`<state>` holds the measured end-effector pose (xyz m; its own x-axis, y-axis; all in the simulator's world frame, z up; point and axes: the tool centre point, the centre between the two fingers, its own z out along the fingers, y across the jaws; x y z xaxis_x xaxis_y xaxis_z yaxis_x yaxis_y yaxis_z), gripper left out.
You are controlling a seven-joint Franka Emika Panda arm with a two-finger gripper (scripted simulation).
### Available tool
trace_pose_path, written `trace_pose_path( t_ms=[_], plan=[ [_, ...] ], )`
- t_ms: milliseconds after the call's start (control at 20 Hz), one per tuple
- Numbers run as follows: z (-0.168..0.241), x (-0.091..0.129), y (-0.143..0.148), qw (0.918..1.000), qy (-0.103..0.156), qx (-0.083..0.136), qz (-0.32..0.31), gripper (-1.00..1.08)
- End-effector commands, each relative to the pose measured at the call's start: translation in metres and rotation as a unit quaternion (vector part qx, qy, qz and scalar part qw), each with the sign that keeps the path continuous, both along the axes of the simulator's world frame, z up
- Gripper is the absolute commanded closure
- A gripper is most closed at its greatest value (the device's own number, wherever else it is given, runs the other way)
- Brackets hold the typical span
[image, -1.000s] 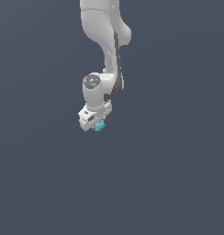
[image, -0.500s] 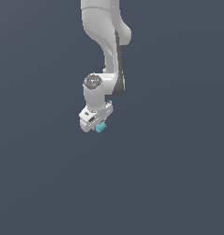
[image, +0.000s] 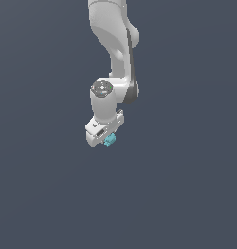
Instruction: Pick up the object and move it to a goal position.
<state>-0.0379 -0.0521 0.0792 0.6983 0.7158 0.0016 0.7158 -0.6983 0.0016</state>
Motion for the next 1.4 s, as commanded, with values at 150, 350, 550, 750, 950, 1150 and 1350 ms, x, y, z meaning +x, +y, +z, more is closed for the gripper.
trace_pose_path(
  t_ms=[150,350,550,750,950,1150,1350],
  plan=[
    [0.02,0.037,0.016,1.0,0.0,0.0,0.0,1.08],
    [0.033,0.062,0.026,1.0,0.0,0.0,0.0,1.08],
    [0.044,0.085,0.036,1.0,0.001,0.0,0.0,1.08],
    [0.055,0.106,0.044,1.0,0.001,0.0,0.0,1.08],
    [0.064,0.125,0.051,1.0,0.001,0.0,0.0,1.08],
    [0.07,0.139,0.057,1.0,0.001,0.0,0.0,1.08],
    [0.075,0.148,0.06,1.0,0.001,0.0,0.0,1.08]
  ],
)
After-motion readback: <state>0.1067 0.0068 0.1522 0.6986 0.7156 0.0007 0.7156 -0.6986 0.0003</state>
